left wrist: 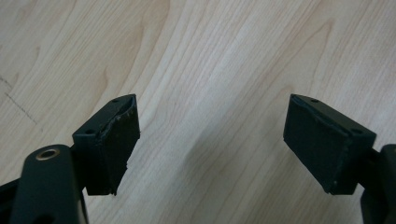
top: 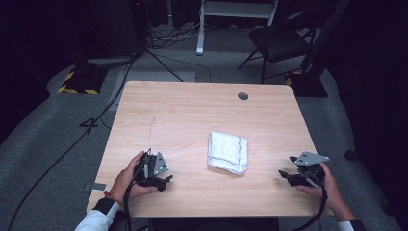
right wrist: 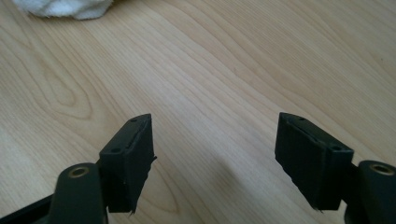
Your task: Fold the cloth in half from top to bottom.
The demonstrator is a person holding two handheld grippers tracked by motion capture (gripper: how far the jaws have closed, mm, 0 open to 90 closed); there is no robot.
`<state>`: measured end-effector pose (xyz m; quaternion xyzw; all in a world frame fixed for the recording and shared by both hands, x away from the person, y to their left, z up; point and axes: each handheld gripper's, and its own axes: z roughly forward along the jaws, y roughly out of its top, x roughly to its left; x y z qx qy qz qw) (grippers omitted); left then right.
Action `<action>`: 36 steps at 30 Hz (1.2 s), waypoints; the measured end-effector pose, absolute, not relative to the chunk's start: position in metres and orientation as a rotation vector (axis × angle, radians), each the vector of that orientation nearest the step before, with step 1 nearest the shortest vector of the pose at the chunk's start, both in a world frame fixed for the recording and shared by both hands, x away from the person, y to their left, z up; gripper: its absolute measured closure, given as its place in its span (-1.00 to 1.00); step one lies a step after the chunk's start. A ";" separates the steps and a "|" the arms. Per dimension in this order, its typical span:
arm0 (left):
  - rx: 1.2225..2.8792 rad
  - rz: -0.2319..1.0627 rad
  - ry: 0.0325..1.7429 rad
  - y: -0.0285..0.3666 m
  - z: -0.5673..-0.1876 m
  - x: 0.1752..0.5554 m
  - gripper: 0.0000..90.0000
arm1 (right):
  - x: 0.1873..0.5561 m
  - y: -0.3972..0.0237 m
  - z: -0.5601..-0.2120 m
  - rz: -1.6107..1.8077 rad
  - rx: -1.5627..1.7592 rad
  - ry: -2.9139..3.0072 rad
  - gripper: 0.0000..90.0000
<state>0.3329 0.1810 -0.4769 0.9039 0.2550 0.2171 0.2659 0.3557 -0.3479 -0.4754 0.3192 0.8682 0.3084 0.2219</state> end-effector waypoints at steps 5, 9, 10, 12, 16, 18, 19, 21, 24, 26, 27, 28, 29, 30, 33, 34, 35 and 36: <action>2.422 0.585 0.731 0.192 -0.479 0.332 -0.59 | 0.353 -0.362 -0.479 0.872 0.951 2.378 -0.37; 2.407 0.591 0.765 0.201 -0.483 0.331 -0.59 | 0.350 -0.370 -0.481 0.882 0.991 2.357 -0.38; 2.399 0.581 0.778 0.203 -0.484 0.331 -0.58 | 0.349 -0.372 -0.482 0.889 0.999 2.353 -0.39; 2.393 0.569 0.798 0.208 -0.486 0.330 -0.58 | 0.348 -0.377 -0.485 0.893 1.022 2.345 -0.39; 2.358 0.545 0.847 0.216 -0.489 0.329 -0.58 | 0.345 -0.386 -0.491 0.913 1.076 2.318 -0.40; 2.346 0.511 0.863 0.221 -0.490 0.329 -0.58 | 0.343 -0.391 -0.493 0.924 1.104 2.302 -0.40; 2.340 0.500 0.871 0.224 -0.491 0.329 -0.58 | 0.342 -0.393 -0.493 0.929 1.112 2.293 -0.40; 2.333 0.495 0.894 0.229 -0.493 0.328 -0.58 | 0.340 -0.397 -0.494 0.938 1.128 2.280 -0.41; 2.306 0.470 0.926 0.238 -0.495 0.328 -0.59 | 0.338 -0.402 -0.496 0.954 1.162 2.264 -0.41; 2.280 0.445 0.944 0.245 -0.497 0.328 -0.59 | 0.338 -0.404 -0.497 0.955 1.192 2.257 -0.41; 2.267 0.430 0.953 0.249 -0.498 0.328 -0.60 | 0.338 -0.405 -0.498 0.954 1.205 2.253 -0.41; 2.250 0.417 0.969 0.254 -0.499 0.327 -0.60 | 0.338 -0.406 -0.500 0.955 1.219 2.246 -0.42; 2.233 0.408 0.985 0.259 -0.501 0.327 -0.61 | 0.338 -0.407 -0.500 0.961 1.228 2.240 -0.42; 2.190 0.377 1.005 0.264 -0.504 0.326 -0.61 | 0.337 -0.407 -0.500 0.958 1.234 2.232 -0.43; 2.177 0.408 1.054 0.271 -0.504 0.323 -0.61 | 0.338 -0.409 -0.502 0.978 1.276 2.211 -0.47; 2.168 0.412 1.067 0.271 -0.504 0.322 -0.61 | 0.338 -0.409 -0.503 0.980 1.273 2.203 -0.47; 2.166 0.417 1.074 0.271 -0.504 0.322 -0.61 | 0.337 -0.409 -0.503 0.980 1.272 2.201 -0.48; 2.163 0.418 1.080 0.271 -0.504 0.321 -0.61 | 0.337 -0.409 -0.503 0.978 1.274 2.199 -0.48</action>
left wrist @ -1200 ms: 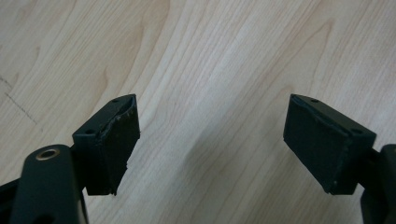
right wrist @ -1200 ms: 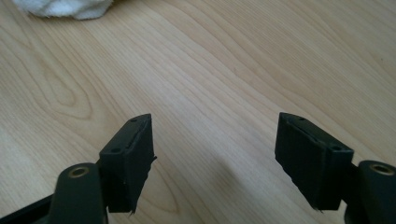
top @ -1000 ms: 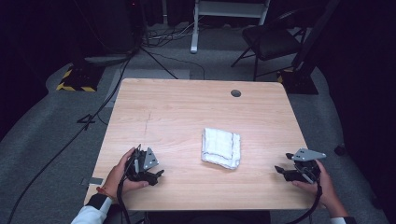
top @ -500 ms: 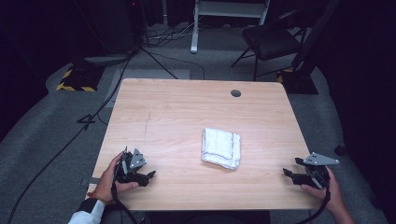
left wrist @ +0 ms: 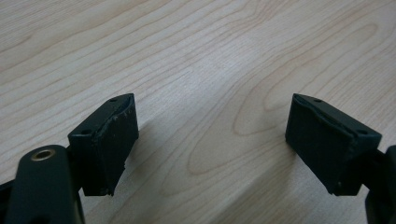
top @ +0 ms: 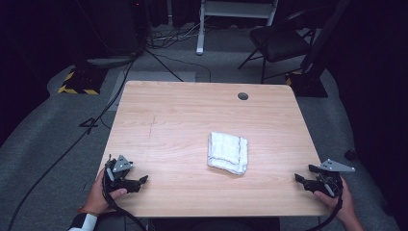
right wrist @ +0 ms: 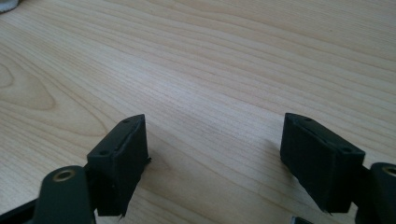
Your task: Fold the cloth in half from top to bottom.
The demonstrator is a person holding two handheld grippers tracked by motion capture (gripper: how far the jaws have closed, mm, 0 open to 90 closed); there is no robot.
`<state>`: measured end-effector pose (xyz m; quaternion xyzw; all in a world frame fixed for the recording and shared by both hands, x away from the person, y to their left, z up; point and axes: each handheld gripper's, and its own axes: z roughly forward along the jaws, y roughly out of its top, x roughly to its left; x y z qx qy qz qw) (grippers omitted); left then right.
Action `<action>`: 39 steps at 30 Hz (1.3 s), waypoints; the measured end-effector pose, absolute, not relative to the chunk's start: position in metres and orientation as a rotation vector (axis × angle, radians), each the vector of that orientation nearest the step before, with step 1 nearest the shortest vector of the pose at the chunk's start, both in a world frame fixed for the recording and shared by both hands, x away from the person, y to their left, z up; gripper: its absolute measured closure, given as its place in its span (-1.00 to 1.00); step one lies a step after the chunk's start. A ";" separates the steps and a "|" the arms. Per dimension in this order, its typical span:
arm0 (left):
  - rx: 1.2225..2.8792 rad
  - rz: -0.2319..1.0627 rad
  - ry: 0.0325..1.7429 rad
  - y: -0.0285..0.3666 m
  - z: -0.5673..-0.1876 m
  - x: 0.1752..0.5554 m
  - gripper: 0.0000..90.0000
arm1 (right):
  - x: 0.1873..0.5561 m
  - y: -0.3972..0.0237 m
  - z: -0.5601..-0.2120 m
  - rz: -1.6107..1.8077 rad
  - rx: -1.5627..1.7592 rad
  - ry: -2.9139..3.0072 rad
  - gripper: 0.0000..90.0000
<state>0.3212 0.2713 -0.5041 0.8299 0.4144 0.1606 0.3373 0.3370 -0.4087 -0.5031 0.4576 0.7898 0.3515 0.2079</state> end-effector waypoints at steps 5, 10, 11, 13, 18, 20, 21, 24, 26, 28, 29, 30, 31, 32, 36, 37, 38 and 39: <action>2.161 0.418 1.083 0.271 -0.504 0.321 -0.62 | 0.337 -0.409 -0.503 0.976 1.279 2.196 -0.50; 2.161 0.418 1.084 0.271 -0.504 0.321 -0.62 | 0.338 -0.408 -0.503 0.976 1.279 2.197 -0.52; 2.161 0.418 1.084 0.271 -0.504 0.321 -0.62 | 0.338 -0.408 -0.503 0.977 1.280 2.196 -0.52; 2.162 0.418 1.084 0.271 -0.504 0.321 -0.62 | 0.338 -0.408 -0.503 0.976 1.279 2.197 -0.52; 2.161 0.418 1.084 0.271 -0.504 0.321 -0.62 | 0.338 -0.408 -0.503 0.977 1.279 2.196 -0.52; 2.160 0.418 1.084 0.271 -0.504 0.321 -0.62 | 0.338 -0.408 -0.503 0.976 1.281 2.197 -0.52; 2.162 0.418 1.086 0.271 -0.504 0.321 -0.62 | 0.338 -0.408 -0.503 0.976 1.280 2.198 -0.52; 2.163 0.419 1.087 0.271 -0.504 0.321 -0.63 | 0.339 -0.408 -0.503 0.978 1.278 2.198 -0.52; 2.164 0.419 1.085 0.271 -0.504 0.322 -0.63 | 0.339 -0.408 -0.503 0.978 1.280 2.198 -0.52; 2.164 0.419 1.085 0.271 -0.504 0.322 -0.63 | 0.339 -0.408 -0.503 0.978 1.280 2.198 -0.52; 2.164 0.419 1.085 0.271 -0.504 0.322 -0.63 | 0.339 -0.408 -0.503 0.978 1.278 2.198 -0.52; 2.164 0.419 1.085 0.271 -0.504 0.322 -0.63 | 0.339 -0.408 -0.503 0.978 1.278 2.198 -0.52; 2.166 0.421 1.085 0.271 -0.504 0.322 -0.63 | 0.339 -0.408 -0.503 0.978 1.280 2.198 -0.52; 2.166 0.421 1.084 0.271 -0.504 0.322 -0.64 | 0.339 -0.408 -0.503 0.977 1.280 2.198 -0.52; 2.165 0.421 1.085 0.271 -0.504 0.322 -0.64 | 0.339 -0.408 -0.503 0.978 1.278 2.198 -0.52; 2.165 0.421 1.086 0.271 -0.504 0.322 -0.64 | 0.339 -0.408 -0.503 0.978 1.278 2.198 -0.52; 2.166 0.422 1.084 0.271 -0.504 0.322 -0.64 | 0.339 -0.408 -0.503 0.978 1.278 2.198 -0.52; 2.164 0.421 1.085 0.271 -0.504 0.322 -0.64 | 0.339 -0.408 -0.503 0.978 1.278 2.198 -0.52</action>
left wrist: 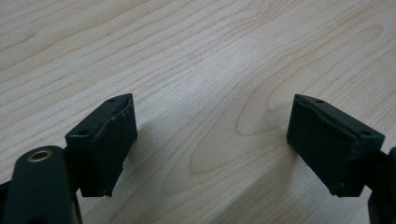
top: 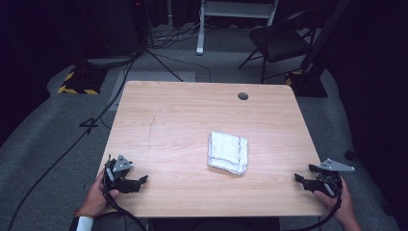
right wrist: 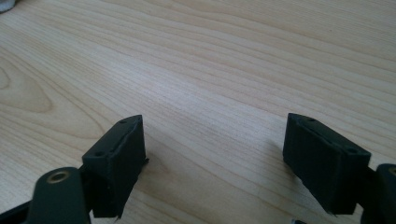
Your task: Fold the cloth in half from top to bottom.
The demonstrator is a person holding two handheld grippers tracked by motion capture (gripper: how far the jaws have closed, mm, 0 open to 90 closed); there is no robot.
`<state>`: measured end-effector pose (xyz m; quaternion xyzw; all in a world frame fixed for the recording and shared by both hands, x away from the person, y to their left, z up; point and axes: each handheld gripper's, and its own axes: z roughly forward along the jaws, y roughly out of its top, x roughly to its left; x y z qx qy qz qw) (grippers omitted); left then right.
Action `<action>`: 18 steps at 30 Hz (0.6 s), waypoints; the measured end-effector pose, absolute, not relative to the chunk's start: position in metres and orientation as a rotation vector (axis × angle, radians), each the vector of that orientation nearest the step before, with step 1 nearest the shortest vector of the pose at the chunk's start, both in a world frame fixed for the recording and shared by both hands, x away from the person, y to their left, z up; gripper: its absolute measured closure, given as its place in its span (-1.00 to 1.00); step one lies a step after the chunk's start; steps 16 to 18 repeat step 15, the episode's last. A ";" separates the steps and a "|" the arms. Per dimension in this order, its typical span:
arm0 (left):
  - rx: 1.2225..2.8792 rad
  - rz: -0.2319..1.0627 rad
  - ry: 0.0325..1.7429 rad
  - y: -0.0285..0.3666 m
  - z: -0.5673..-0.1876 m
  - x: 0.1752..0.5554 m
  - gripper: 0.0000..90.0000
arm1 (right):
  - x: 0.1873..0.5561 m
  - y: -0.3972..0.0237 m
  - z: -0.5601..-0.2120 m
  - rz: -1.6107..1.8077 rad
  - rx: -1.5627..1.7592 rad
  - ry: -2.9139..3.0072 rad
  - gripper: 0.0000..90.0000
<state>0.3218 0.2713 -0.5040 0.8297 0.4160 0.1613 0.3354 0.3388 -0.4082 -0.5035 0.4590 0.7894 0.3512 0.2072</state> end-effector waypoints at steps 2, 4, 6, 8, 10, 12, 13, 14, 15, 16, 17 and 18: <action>2.164 0.421 1.085 0.271 -0.504 0.322 -0.64 | 0.339 -0.408 -0.503 0.978 1.278 2.198 -0.52; 2.166 0.421 1.084 0.271 -0.504 0.322 -0.64 | 0.339 -0.408 -0.503 0.978 1.279 2.198 -0.52; 2.166 0.421 1.084 0.271 -0.504 0.322 -0.64 | 0.339 -0.408 -0.503 0.978 1.278 2.198 -0.52; 2.166 0.423 1.086 0.271 -0.504 0.322 -0.64 | 0.339 -0.408 -0.503 0.978 1.278 2.198 -0.52; 2.166 0.422 1.085 0.271 -0.504 0.322 -0.64 | 0.339 -0.408 -0.503 0.976 1.280 2.197 -0.54; 2.165 0.422 1.084 0.271 -0.504 0.322 -0.64 | 0.339 -0.408 -0.504 0.975 1.281 2.197 -0.55; 2.168 0.418 1.084 0.272 -0.504 0.322 -0.64 | 0.339 -0.408 -0.503 0.972 1.285 2.196 -0.56; 2.168 0.417 1.084 0.271 -0.504 0.322 -0.64 | 0.339 -0.408 -0.503 0.972 1.285 2.196 -0.56; 2.168 0.418 1.085 0.272 -0.504 0.322 -0.64 | 0.339 -0.408 -0.503 0.973 1.285 2.196 -0.56; 2.168 0.418 1.085 0.272 -0.504 0.322 -0.64 | 0.339 -0.408 -0.503 0.973 1.285 2.196 -0.56; 2.168 0.418 1.085 0.272 -0.504 0.322 -0.64 | 0.339 -0.408 -0.503 0.973 1.285 2.196 -0.56; 2.168 0.418 1.085 0.272 -0.504 0.322 -0.64 | 0.339 -0.408 -0.503 0.973 1.285 2.196 -0.56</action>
